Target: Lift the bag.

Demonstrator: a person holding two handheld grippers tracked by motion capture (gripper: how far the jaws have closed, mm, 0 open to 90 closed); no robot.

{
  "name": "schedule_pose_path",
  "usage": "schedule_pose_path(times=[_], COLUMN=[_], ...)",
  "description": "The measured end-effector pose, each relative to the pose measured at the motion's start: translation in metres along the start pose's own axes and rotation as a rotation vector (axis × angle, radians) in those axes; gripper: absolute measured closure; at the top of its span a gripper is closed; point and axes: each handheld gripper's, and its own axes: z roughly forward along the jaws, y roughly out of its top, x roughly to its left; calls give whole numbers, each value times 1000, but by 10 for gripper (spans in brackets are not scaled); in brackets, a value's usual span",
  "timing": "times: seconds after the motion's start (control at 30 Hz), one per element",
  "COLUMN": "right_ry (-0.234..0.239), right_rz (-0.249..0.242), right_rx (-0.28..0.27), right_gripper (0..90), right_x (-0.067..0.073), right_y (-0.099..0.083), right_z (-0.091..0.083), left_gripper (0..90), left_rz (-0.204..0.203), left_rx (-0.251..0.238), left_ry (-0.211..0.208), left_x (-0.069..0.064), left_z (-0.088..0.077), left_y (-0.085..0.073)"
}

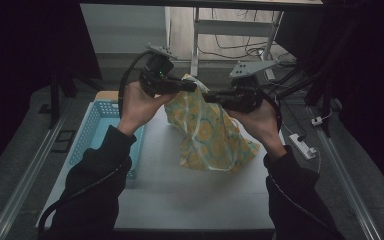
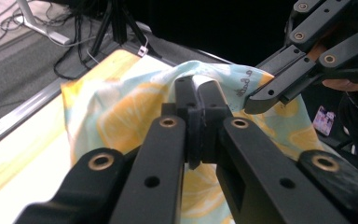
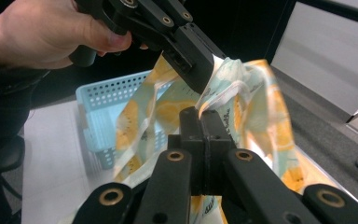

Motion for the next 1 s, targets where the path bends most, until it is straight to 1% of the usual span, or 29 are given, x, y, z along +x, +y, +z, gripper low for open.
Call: schedule_pose_path(times=[0.17, 0.27, 0.33, 0.47, 0.57, 0.63, 0.7, 0.8, 0.9, 1.0], right_ry=[-25, -35, -40, -43, -44, -46, -54, -57, -58, -71], right_rz=[-17, -29, -36, -48, -55, -57, -55, -43, -25, -20], right_rx=[-9, -13, -16, -34, -46, -52, -44, -28, -16, 7], right_gripper=[900, 900, 900, 900, 900, 900, 900, 900, 900, 900], right_x=[-2, -2, -1, 3, 6, 6, 5, 1, -5, -11], right_y=[17, 27, 33, 43, 50, 54, 54, 48, 39, 31], right_z=[-6, -8, -10, -14, -19, -21, -20, -14, -7, 0], left_gripper=[891, 891, 891, 891, 891, 891, 891, 890, 889, 888], left_rz=[-11, -11, -13, -7, 0, 7, 14, 14, 6, 4], left_rx=[-25, -39, -58, -87, -108, -115, -109, -89, -76, -63], left_ry=[8, 13, 10, 6, 9, 19, 38, 59, 59, 61], left_x=[3, 4, 3, 0, -2, -3, -2, 2, 9, 15], left_z=[-7, -11, -14, -21, -25, -26, -23, -14, -5, 5], left_y=[11, 15, 17, 21, 25, 25, 24, 20, 15, 10])
